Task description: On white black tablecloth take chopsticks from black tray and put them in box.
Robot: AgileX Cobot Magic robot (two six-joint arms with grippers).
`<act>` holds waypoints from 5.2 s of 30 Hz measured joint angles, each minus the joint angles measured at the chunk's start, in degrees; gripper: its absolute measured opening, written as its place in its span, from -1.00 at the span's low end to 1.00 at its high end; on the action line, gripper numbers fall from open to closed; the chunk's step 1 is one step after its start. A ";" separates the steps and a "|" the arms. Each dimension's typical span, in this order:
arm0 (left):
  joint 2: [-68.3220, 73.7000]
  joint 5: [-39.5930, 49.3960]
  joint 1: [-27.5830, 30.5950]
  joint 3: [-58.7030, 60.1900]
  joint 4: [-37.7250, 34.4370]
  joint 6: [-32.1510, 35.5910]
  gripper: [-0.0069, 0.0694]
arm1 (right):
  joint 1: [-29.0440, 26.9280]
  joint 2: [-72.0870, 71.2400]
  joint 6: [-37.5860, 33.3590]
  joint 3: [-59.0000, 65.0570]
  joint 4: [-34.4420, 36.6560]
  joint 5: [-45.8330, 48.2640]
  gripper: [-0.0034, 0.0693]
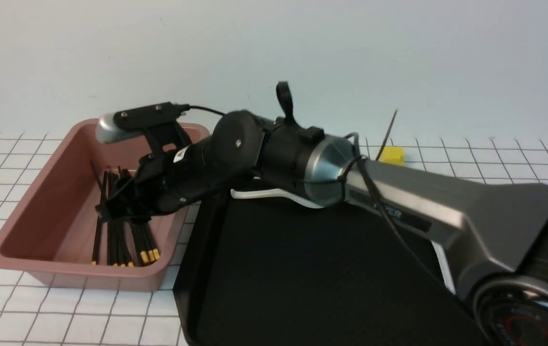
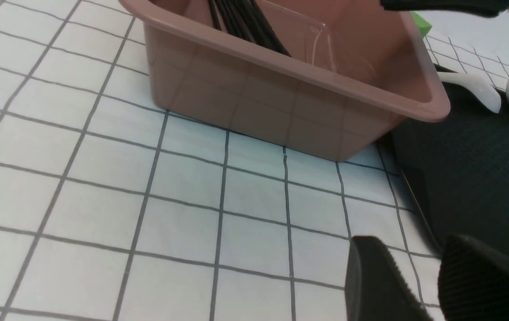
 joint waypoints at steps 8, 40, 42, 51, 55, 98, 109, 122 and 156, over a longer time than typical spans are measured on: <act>0.00 0.00 0.00 0.00 0.00 0.00 -0.19 | -3.98 -14.54 0.07 -0.77 -5.67 17.48 -0.75; 0.00 0.00 0.00 0.00 0.00 0.00 -0.19 | -7.26 -97.57 30.58 71.93 -48.60 10.18 -0.90; 0.00 0.00 0.00 0.00 0.00 0.00 -0.19 | -7.26 -100.09 30.65 81.15 -48.60 0.37 -0.90; 0.00 0.00 0.00 0.00 0.00 0.00 -0.19 | -7.26 -102.32 30.83 94.38 -48.62 -19.11 -0.88; 0.00 0.00 0.00 0.00 0.00 0.00 -0.19 | -7.26 -102.32 30.91 97.00 -48.67 -18.99 -0.87; 0.00 0.00 0.00 0.00 0.00 0.00 -0.19 | -40.99 -127.99 30.95 117.28 -41.44 -17.09 -0.74; 0.00 0.00 0.00 0.00 0.00 0.00 -0.19 | -42.75 -130.84 30.97 117.03 -41.32 -11.59 -0.69; 0.00 0.00 0.00 0.00 0.00 0.00 -0.19 | -42.75 -130.84 30.97 117.00 -41.32 -11.46 -0.64; 0.00 0.00 0.00 0.00 0.00 0.00 -0.19 | -42.75 -130.84 30.97 117.00 -41.37 -11.41 -0.53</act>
